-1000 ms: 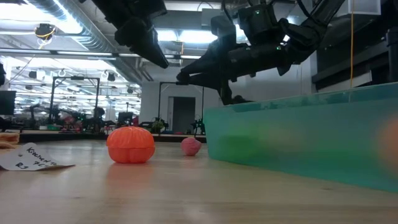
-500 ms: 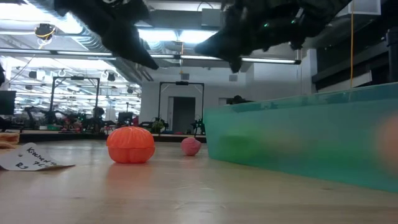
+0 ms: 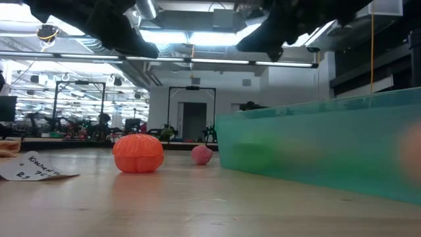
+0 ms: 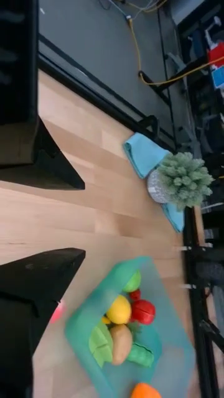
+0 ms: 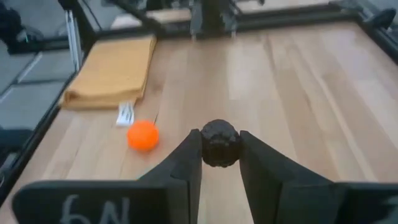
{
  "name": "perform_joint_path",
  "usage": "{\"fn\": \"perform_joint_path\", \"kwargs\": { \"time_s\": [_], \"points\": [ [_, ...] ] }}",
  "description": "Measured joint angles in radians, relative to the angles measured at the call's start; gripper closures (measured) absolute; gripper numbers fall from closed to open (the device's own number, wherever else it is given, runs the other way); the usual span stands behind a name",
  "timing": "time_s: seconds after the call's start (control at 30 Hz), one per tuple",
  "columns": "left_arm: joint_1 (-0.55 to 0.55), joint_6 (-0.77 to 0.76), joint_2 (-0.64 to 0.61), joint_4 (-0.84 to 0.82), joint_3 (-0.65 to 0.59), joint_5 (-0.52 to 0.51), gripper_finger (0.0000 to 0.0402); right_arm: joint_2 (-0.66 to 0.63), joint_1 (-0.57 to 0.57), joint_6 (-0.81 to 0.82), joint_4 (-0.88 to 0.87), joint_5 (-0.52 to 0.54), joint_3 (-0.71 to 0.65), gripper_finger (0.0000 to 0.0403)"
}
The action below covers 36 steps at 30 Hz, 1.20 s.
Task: Pick and placing Produce into tupperware
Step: Put the blackberry into the green bin
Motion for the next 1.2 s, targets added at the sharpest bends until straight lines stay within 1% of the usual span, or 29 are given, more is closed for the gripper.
{"fn": "perform_joint_path", "kwargs": {
  "time_s": [0.13,0.23,0.37,0.5,0.6,0.87,1.07,1.2],
  "points": [
    [0.0,-0.001,0.001,-0.002,-0.003,0.0,0.025,-0.047,0.051,-0.001,-0.111,0.048,0.0,0.031],
    [0.0,-0.008,0.001,0.003,-0.003,0.0,0.0247,-0.076,0.102,0.004,-0.195,0.106,0.0,0.031],
    [0.0,-0.009,0.001,0.017,-0.003,0.017,0.0241,-0.087,0.178,0.014,-0.281,0.165,0.0,0.031],
    [0.0,-0.009,0.001,0.021,-0.003,0.049,0.0237,-0.087,0.232,0.085,-0.37,0.2,0.0,0.031],
    [0.0,-0.011,0.001,0.02,-0.003,0.051,0.0237,-0.087,0.261,0.146,-0.431,0.213,0.0,0.031],
    [0.0,-0.025,0.001,0.02,-0.003,0.051,0.0236,-0.087,0.331,0.252,-0.498,0.218,0.0,0.031],
    [0.0,-0.025,0.002,0.02,-0.002,0.051,0.0236,-0.087,0.4,0.336,-0.57,0.31,0.0,0.0311],
    [0.001,-0.025,0.002,0.02,-0.002,0.051,0.0236,-0.087,0.439,0.399,-0.576,0.318,0.0,0.0311]
  ]
}}
